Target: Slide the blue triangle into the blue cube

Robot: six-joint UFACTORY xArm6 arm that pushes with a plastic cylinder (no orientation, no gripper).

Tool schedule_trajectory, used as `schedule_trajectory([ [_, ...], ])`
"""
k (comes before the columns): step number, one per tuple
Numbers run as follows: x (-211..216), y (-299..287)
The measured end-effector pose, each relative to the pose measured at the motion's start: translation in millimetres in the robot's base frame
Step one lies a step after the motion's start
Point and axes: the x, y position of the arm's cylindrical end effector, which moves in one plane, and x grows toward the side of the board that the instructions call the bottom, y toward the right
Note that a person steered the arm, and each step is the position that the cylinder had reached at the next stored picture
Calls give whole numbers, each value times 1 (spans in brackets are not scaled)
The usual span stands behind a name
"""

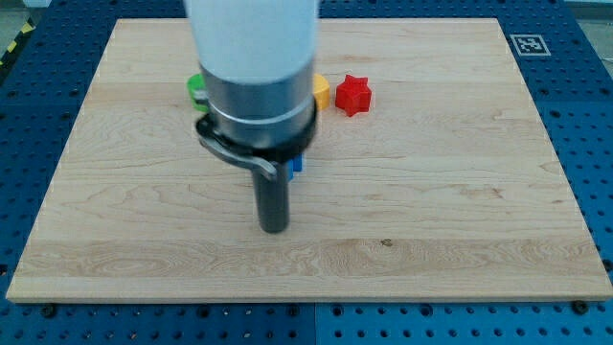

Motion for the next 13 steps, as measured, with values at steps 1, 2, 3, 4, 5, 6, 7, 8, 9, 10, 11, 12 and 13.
schedule_trajectory([
  [1,-14,-2],
  [2,-14,-16],
  [3,-15,-51],
  [4,-40,-55],
  [5,-48,-51],
  [6,-48,-43],
  [7,-48,-21],
  [8,-48,-2],
  [9,-48,-2],
  [10,-37,-35],
  [11,-2,-36],
  [12,4,2],
  [13,17,39],
])
